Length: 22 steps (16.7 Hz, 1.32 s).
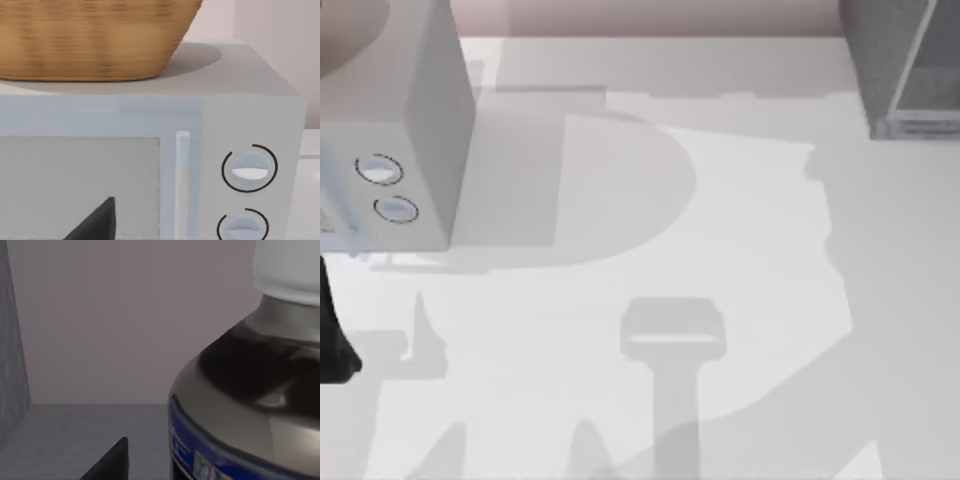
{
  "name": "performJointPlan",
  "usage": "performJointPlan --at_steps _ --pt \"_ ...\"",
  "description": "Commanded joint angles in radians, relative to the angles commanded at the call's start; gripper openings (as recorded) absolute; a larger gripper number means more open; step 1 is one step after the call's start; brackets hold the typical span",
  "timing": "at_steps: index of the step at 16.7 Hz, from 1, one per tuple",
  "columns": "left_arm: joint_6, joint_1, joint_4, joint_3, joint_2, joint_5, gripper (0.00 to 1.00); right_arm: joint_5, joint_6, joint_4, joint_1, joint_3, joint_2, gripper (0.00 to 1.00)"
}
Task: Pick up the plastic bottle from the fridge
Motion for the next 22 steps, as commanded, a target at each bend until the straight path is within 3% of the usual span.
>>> performJointPlan --at_steps 10,22 --pt "0.000 0.000 0.000 0.000 0.000 0.000 1.00 0.000 0.000 0.000 0.000 0.000 0.000 0.02" --pt "0.000 0.000 0.000 0.000 0.000 0.000 1.00 0.000 0.001 -0.038 -0.003 0.012 -0.035 0.00"
